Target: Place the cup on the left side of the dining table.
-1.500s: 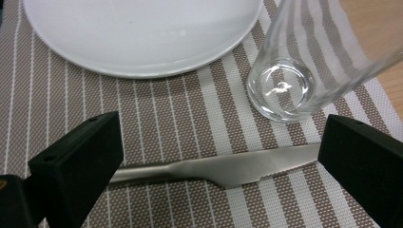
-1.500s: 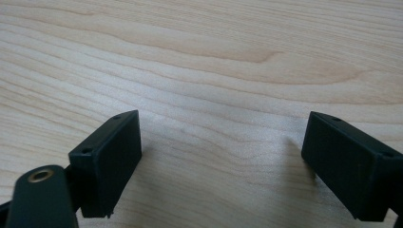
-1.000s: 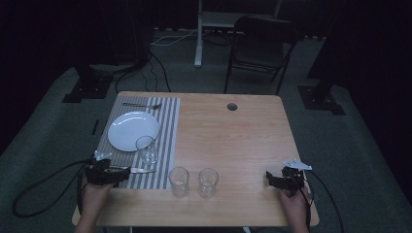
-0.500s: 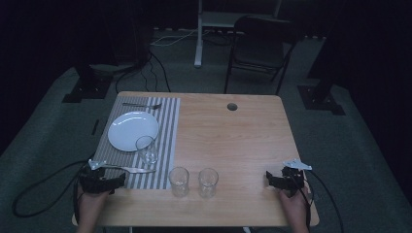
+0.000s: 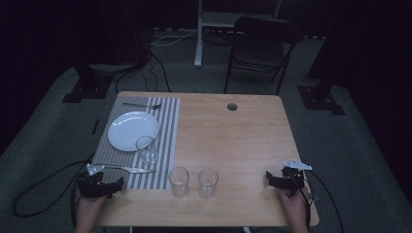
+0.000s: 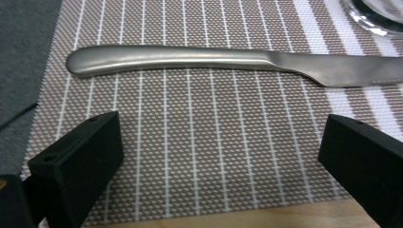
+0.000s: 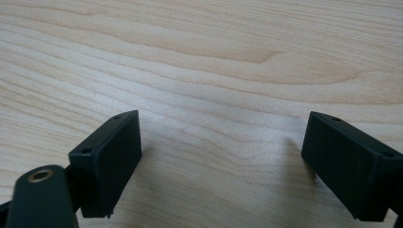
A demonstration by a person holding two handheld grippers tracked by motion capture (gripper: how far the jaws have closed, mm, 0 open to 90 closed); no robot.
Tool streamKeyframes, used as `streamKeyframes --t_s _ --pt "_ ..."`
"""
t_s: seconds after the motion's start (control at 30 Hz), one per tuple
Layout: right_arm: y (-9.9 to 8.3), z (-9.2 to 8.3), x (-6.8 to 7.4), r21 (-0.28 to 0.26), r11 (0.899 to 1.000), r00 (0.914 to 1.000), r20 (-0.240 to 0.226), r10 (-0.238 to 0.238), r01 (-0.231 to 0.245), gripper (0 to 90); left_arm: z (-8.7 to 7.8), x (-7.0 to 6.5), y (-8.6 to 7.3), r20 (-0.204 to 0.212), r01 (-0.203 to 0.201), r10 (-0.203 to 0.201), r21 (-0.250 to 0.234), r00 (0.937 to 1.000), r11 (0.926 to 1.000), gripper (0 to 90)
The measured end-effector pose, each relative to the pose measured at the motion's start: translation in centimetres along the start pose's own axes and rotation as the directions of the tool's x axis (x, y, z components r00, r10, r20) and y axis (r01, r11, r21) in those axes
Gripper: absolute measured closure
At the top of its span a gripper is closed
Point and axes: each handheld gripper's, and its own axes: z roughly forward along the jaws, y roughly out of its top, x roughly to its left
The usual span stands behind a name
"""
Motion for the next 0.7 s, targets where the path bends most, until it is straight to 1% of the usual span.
streamKeyframes --t_s 0.07,0.13,0.17,0.27,0.47,0.53,0.7 --pt "0.0 0.0 0.0 0.0 1.0 1.0 0.0 0.001 -0.001 12.7 0.11 0.05 0.05 -0.003 -0.009 0.009 0.0 1.0 1.0 1.6" --pt "0.0 0.0 0.0 0.0 1.0 1.0 0.0 0.0 0.0 12.7 0.19 0.0 -0.04 -0.006 -0.029 0.029 -0.005 0.9996 0.9996 1.6" --pt "0.0 0.0 0.0 0.0 1.0 1.0 0.0 0.0 0.0 12.7 0.18 -0.03 -0.15 -0.005 -0.038 0.038 -0.013 0.9993 0.9992 1.6" --pt "0.0 0.0 0.0 0.0 1.0 1.0 0.0 0.0 0.0 12.7 0.17 0.03 -0.59 -0.002 -0.042 0.042 -0.046 0.9991 0.9981 1.6" --pt "0.0 0.0 0.01 0.0 1.0 1.0 0.001 0.0 0.0 12.7 0.14 0.22 -0.63 0.015 -0.057 0.058 -0.048 0.9982 0.9972 1.7" --pt "0.0 -0.01 0.01 0.001 1.0 1.0 0.001 0.001 -0.001 12.7 0.07 0.38 -0.72 0.028 -0.07 0.072 -0.05 0.997 0.9963 1.7" --pt "0.0 -0.01 0.01 0.0 1.0 1.0 0.001 0.0 0.0 12.7 0.06 0.42 -0.74 0.03 -0.073 0.074 -0.05 0.9968 0.9961 1.8"
